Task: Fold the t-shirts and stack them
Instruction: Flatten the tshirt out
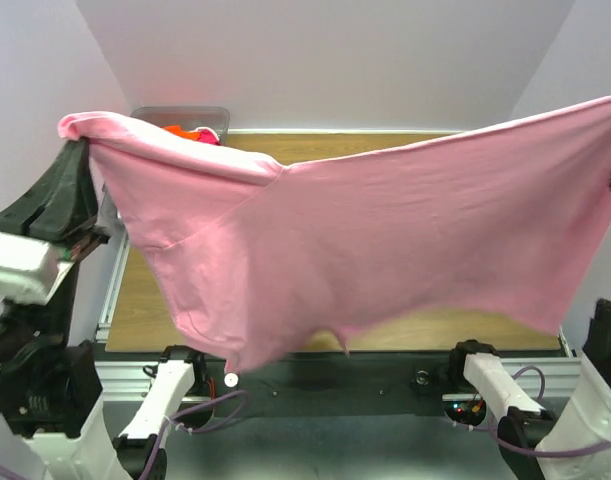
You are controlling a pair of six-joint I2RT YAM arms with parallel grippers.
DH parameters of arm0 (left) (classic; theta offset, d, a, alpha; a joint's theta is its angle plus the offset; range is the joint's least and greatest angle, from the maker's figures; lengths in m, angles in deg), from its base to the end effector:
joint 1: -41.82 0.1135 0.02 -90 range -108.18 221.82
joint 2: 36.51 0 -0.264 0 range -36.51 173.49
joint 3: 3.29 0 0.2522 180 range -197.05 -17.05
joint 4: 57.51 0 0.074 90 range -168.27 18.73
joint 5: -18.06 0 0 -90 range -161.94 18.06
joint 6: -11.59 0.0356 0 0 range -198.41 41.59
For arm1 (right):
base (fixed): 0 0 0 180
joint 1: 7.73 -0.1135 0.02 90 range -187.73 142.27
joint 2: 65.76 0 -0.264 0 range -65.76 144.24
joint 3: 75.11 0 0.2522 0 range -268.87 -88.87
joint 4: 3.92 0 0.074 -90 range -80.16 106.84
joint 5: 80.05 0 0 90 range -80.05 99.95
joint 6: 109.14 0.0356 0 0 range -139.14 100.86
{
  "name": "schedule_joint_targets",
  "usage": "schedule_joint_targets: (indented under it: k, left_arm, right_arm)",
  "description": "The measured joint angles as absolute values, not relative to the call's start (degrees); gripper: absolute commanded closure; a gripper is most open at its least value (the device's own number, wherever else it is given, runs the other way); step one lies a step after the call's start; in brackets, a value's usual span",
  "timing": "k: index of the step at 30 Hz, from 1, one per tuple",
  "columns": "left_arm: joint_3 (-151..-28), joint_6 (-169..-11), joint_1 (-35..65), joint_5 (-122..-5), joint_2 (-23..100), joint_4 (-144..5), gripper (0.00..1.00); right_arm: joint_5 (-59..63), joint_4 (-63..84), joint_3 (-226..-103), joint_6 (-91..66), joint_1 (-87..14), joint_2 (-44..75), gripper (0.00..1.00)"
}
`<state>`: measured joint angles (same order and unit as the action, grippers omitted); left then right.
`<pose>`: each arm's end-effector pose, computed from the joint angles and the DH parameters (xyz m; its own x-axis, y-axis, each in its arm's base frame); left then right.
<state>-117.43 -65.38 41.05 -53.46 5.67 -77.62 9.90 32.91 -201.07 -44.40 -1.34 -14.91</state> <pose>-0.0311 -0.0109 0.6153 0.8131 0.2029 -0.5456 0.0259 0.9237 0.3821 0.0041 -0.0004 0.6299 0.5096 -0.4865 -0.7097 0.3628 0.8694 -0.3355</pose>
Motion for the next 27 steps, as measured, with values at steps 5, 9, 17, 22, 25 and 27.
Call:
schedule_joint_targets:
  k: [5, 9, 17, 22, 25, 27]
  left_arm:
    - [-106.18, -62.82, 41.05, -51.28, 5.21, -79.02, 1.00]
    - [-91.03, -62.42, 41.05, -48.50, 4.88, -81.09, 1.00]
    - [-68.17, -62.64, 40.76, -45.55, 12.66, -78.23, 1.00]
    - [-66.44, -62.36, 39.19, -46.20, 27.11, -70.69, 1.00]
    - [-68.14, -62.23, 38.29, -47.39, 37.29, -67.43, 1.00]
    - [-71.34, -62.23, 37.88, -48.33, 43.54, -66.80, 1.00]
  right_arm:
    - [6.58, 32.30, -187.19, -46.52, -1.34, -15.20, 0.99]
    - [3.21, 33.98, -173.81, -48.05, -1.32, -14.34, 0.99]
    - [-2.36, 31.93, -147.91, -49.49, -1.32, -9.16, 0.99]
    - [-2.62, 24.83, -142.06, -48.77, -1.32, 1.37, 0.99]
    - [-2.43, 19.80, -142.17, -47.72, -1.32, 9.39, 0.99]
    - [-1.97, 17.29, -143.59, -47.11, -1.32, 15.10, 0.99]
